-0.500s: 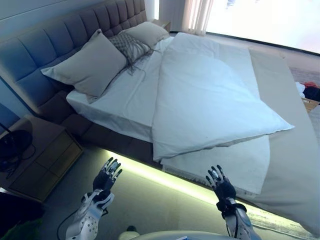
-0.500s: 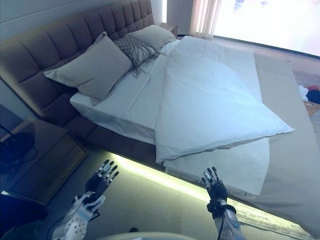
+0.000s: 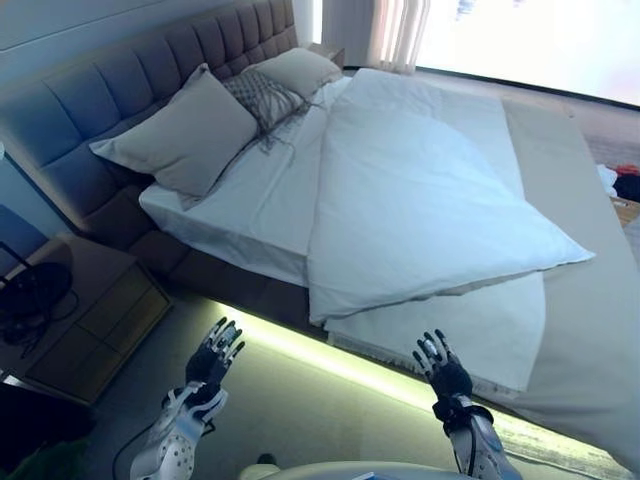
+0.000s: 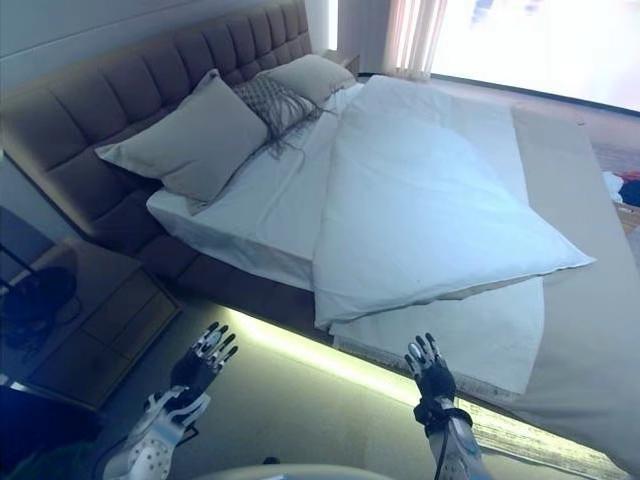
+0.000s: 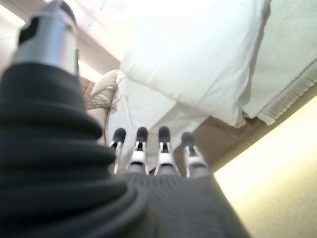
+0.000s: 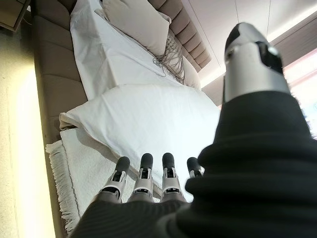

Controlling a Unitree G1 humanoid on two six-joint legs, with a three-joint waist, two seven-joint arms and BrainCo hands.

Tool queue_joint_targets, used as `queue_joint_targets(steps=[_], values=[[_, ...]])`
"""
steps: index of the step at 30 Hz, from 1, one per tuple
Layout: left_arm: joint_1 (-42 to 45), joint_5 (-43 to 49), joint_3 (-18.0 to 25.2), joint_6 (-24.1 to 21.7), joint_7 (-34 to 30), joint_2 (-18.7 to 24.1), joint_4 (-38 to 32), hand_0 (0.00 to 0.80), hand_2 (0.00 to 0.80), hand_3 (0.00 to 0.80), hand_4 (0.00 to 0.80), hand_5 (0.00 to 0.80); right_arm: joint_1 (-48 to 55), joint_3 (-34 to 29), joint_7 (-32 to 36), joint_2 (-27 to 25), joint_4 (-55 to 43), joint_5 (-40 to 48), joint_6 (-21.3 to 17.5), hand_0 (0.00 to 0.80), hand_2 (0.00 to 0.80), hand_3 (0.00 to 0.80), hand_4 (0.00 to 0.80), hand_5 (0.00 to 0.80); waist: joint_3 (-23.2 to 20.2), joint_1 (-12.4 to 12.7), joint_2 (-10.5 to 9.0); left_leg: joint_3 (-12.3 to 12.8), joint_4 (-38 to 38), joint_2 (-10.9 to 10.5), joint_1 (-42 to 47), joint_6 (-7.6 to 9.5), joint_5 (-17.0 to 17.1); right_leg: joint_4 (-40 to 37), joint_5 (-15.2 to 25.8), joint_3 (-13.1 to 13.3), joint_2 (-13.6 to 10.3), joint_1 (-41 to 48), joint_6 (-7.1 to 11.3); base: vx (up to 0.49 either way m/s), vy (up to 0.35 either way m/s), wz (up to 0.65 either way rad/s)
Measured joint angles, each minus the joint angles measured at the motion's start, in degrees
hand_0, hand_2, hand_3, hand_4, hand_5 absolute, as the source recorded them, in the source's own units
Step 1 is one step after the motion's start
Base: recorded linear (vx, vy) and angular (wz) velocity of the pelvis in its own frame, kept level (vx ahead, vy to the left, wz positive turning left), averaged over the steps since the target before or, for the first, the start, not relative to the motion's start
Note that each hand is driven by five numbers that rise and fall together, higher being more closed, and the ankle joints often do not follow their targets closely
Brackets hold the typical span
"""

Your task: Make the bed neatly

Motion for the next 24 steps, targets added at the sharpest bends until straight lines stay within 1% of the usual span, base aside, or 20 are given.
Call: queue_joint_targets(steps=[9,11,15,16,17,18,19,21,23,24], values=[[0.2,-0.2,-0.1,-0.1,-0.6,0.0,0.0,0.0,0.0,0.0,0.0,0.0,-0.3,0.2,-0.1,-1.3,0.0,1.0,0.0,0.0,0.0,0.0,0.0,0.0,0.5,0.3,2.05,-1.2,0.6,0.0,-1.1,-0.08,0.3,0.0,0.0,-1.2,0.2,0.0,-0.04,-0.003,-0.038,0.08],[0.3,-0.2,-0.2,-0.2,-0.5,-0.1,0.1,0.0,0.0,0.0,0.0,0.0,-0.3,0.3,-0.1,-2.1,0.1,1.0,0.0,0.0,0.0,0.0,0.0,0.0,0.6,0.3,2.35,-1.6,0.8,0.0,-1.5,-0.13,0.4,0.0,0.0,-1.6,0.3,-0.1,-0.05,0.013,-0.011,0.09],[1.1,-0.2,-0.2,-0.2,-0.4,-1.1,0.1,0.0,0.0,0.0,0.0,0.0,-0.4,0.3,-0.1,-3.1,0.1,0.9,0.6,0.0,0.0,0.0,0.0,0.0,1.3,0.3,2.6,-1.8,1.9,0.2,-1.9,-0.22,0.4,0.1,-0.3,-1.5,0.6,0.0,-0.08,0.018,-0.004,0.02],[1.2,-0.2,-0.2,-0.3,-0.4,-1.5,0.1,0.0,0.0,0.0,0.0,0.0,-0.5,0.3,-0.1,-3.0,0.1,0.9,0.8,0.0,0.0,0.0,0.0,0.0,2.1,0.4,2.38,-1.5,3.7,0.0,-2.9,-0.26,0.3,0.1,-0.4,-1.6,0.6,0.0,-0.14,0.01,0.068,0.13],[1.1,-0.3,-0.2,-0.2,-0.4,-1.8,0.1,0.0,0.0,0.0,0.0,0.0,-0.6,0.3,-0.1,-3.1,0.1,0.9,0.9,0.0,0.0,0.0,0.0,0.0,2.7,0.1,2.18,-0.7,5.3,-0.1,-4.1,-0.22,0.3,0.2,-0.3,-2.0,0.6,-0.1,-0.36,0.035,0.119,0.17],[1.0,-0.4,-0.3,-0.1,-0.5,-2.3,0.1,0.0,0.0,0.0,0.0,0.0,-0.6,0.3,-0.5,-3.4,0.1,0.8,0.9,0.0,0.0,0.0,0.0,0.0,3.6,0.1,2.53,1.1,5.5,0.2,-4.1,-0.01,0.2,0.8,-0.3,-2.1,0.6,-0.2,-0.94,0.061,0.166,0.16],[1.3,-0.6,-0.3,0.0,-0.6,-2.6,0.2,0.0,0.0,0.0,0.0,0.0,-0.6,0.2,-0.8,-3.8,0.2,0.8,0.9,0.0,0.0,0.0,0.0,0.0,4.1,0.1,3.04,2.0,5.3,0.5,-3.8,0.49,-0.1,1.3,-0.5,-2.2,1.0,-0.2,-1.01,0.046,0.135,0.02],[1.7,-0.7,-0.2,0.1,-1.2,-2.6,0.4,0.0,0.0,0.0,0.0,0.0,-0.3,-0.5,-1.1,-3.9,0.0,0.9,1.0,0.0,0.0,0.0,0.0,0.0,4.6,0.0,3.5,2.6,5.1,0.3,-3.2,0.96,-0.6,4.3,-1.8,-1.9,0.3,-1.3,-0.76,0.029,0.092,-0.06],[1.5,-0.7,-0.2,0.0,-1.9,-2.2,0.3,0.0,0.0,0.0,0.0,0.0,-0.1,-0.5,-1.0,-3.9,-1.2,0.7,0.9,0.0,0.0,0.0,0.0,0.0,5.1,0.0,3.59,2.3,4.5,-0.8,-2.6,1.63,-0.7,12.5,-5.3,-1.8,-1.9,-4.7,-0.19,0.0,0.0,0.0],[1.3,-0.7,-0.1,-0.1,-2.1,-1.9,0.3,0.0,0.0,0.0,0.0,0.0,-0.1,-0.4,-0.9,-3.6,-1.5,0.6,0.9,0.0,0.0,0.0,0.0,0.0,5.3,0.0,3.13,2.4,4.6,-1.5,-2.5,2.0,-0.9,16.0,-6.6,-1.7,-3.2,-6.0,0.21,-0.002,-0.133,-0.03]])
